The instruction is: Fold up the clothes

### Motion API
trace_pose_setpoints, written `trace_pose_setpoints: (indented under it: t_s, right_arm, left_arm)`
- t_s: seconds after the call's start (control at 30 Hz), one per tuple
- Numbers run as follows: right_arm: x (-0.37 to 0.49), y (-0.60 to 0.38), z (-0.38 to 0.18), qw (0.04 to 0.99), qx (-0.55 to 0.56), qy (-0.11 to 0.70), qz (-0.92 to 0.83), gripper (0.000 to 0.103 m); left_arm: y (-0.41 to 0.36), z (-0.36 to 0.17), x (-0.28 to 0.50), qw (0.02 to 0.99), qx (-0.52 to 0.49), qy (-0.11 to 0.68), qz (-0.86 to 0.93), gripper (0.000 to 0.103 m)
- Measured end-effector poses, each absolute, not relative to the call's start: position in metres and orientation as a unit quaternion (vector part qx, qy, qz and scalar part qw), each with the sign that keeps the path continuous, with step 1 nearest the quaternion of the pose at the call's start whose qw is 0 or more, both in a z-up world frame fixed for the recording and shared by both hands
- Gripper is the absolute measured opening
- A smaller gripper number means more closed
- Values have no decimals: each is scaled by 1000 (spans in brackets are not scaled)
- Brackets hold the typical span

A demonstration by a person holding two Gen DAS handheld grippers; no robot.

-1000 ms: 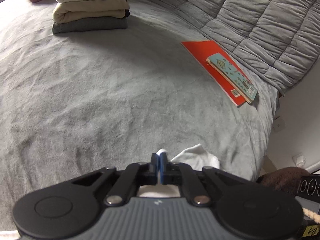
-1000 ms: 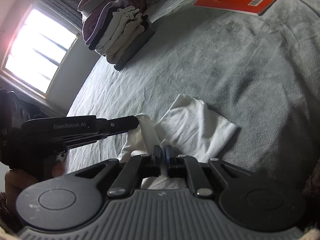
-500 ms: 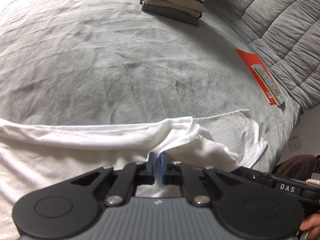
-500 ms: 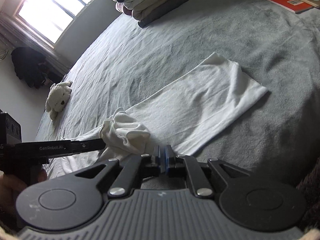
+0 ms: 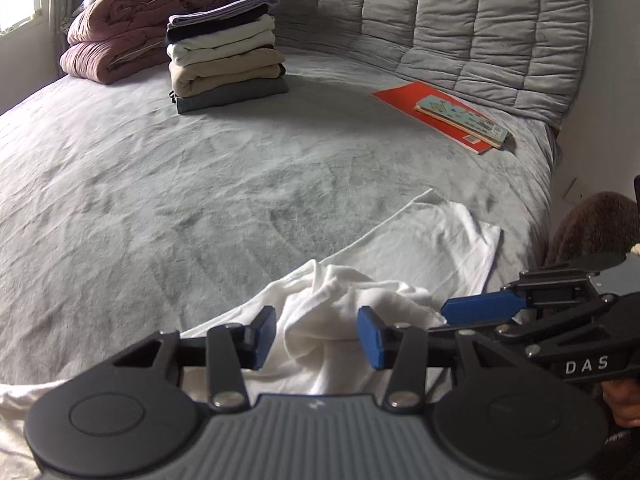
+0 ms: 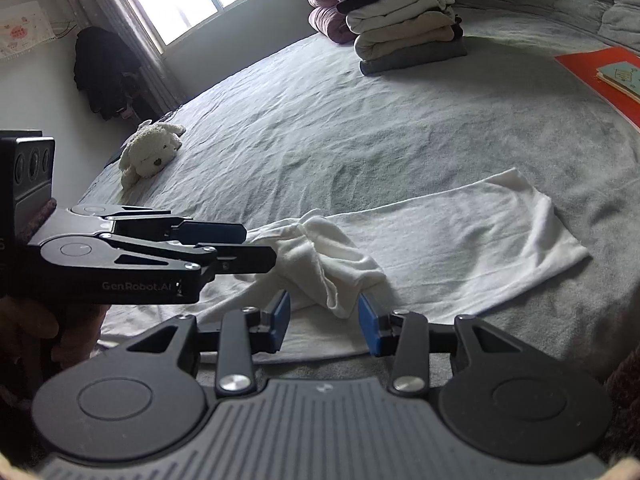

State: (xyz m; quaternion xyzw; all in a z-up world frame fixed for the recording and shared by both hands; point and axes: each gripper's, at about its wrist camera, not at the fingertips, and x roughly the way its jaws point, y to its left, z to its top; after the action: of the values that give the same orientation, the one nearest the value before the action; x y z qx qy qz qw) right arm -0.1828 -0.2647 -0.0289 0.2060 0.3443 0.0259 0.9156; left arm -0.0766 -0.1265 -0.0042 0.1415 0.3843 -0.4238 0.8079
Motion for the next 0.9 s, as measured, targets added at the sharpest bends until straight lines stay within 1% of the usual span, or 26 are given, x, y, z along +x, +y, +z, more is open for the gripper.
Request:
trace_pose_setpoints:
  t_s: [0.03,0.07,0.1,0.13,0.17,0.3,0.4,0.6,0.77,0.83,0.87,0.9]
  right_arm:
    - [-181,-264,-30,917,202,343,26,40]
    - [-179,-263,-30,919,198,341,26,27]
    - [-177,-262,-31,920,194,340,26,6]
    - [-176,-262,-31,920,192,340,26,3]
    - [-177,-262,-29,921,196,337,27,3]
    - [-188,-270,-17,924,214,316,21,2]
    - [-198,-282,-3,923,242,298,14,2]
    - [-217,-311,24,921,278,270,-30,1]
    - [-229,-346,34,911,310,259,-88,1]
    - [-228,-355,31,904,321,266,-96,1]
    - [-226,-360,28,899,329,271,-96,9]
    - [-225,-362,24,895,339,274,-96,14]
  left_arm:
    - [-130,-7,-76,806,147,385,-426,38]
    - [-130,-8,-74,807,139,388,-424,33]
    - [-130,-9,-72,808,128,391,-421,22]
    - [-128,-8,-69,809,108,397,-419,7]
    - [-126,-8,-66,810,86,404,-418,5]
    - [-121,5,-60,817,12,397,-419,5]
    - [-130,20,-58,820,-6,382,-425,5]
    - [-183,40,-52,810,17,367,-457,5]
    - [-242,37,-47,788,53,382,-480,5]
    - [-258,36,-48,784,67,383,-484,5]
    - [-266,35,-48,783,74,383,-485,5]
    - [-263,37,-49,784,72,382,-485,5]
